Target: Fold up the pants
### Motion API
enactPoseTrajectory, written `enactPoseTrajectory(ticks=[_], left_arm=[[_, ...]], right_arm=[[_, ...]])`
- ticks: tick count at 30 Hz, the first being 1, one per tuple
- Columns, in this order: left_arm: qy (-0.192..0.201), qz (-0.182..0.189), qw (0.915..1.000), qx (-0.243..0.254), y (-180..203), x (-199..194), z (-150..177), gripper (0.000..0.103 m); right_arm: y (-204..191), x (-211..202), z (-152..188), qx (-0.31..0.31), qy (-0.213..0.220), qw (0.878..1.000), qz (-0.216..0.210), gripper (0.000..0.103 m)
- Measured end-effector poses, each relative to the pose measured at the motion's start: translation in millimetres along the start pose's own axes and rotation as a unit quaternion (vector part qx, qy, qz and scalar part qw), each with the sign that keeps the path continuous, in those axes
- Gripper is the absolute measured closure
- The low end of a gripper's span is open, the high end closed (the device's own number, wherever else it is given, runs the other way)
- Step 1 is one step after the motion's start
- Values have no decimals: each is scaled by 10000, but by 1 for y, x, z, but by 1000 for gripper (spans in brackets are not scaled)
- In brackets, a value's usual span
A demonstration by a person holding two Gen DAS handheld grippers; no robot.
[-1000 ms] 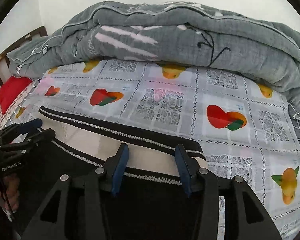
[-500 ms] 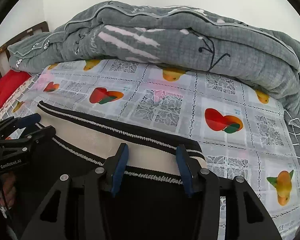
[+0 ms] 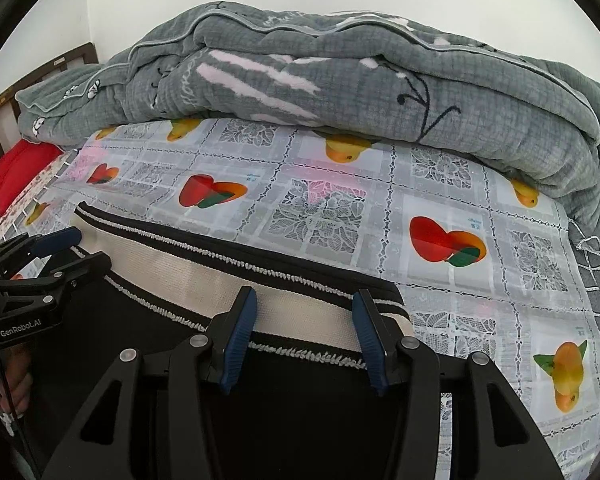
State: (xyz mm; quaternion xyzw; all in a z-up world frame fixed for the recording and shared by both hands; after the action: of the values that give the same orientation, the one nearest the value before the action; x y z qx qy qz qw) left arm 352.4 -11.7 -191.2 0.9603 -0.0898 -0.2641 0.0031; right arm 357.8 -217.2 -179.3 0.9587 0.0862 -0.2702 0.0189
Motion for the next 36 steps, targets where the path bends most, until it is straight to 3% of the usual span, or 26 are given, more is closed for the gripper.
enactPoseTrajectory(ticks=[7,11,17,23,26,30,33,36], left_arm=[[19,-59,10000,70,2,-3,0,32],[-4,-286,9994,177,2,-5,0,24],[-334,-472,9964,624,6,-18,10,19],[-561,-98,9958,721,10,-70,42,18],[-360,177,9960,802,16,-107,62,18],[186,262,9952,922,12,-151,97,18],[151,404,9975,554,-6,-177,119,18],[46,495,9987,106,-28,-195,138,18]], right_arm=[[-1,-4,1,-106,14,9999,87,52],[-8,-5,1,-434,-23,9987,283,52],[-8,-18,0,-400,-273,9985,273,51],[-29,-78,36,-735,-185,9968,255,51],[-44,-110,63,-786,-28,9969,53,51],[-53,-143,93,-734,276,9968,140,51],[-50,-165,112,-611,447,9969,204,51],[-41,-174,128,-394,320,9986,152,51]])
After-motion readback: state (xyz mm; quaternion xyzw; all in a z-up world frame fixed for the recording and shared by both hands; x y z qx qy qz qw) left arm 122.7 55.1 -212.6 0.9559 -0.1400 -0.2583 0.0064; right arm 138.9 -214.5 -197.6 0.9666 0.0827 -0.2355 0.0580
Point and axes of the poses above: each gripper's, at about its wrist camera, not at the fingertips, and x roughly the way its jaws point, y to its right, z to its underside, the point moved 3 cm from there along x, roughly the way its jaws point, and after that the axes turned 13 degrees about y, right-handed, at the moved point
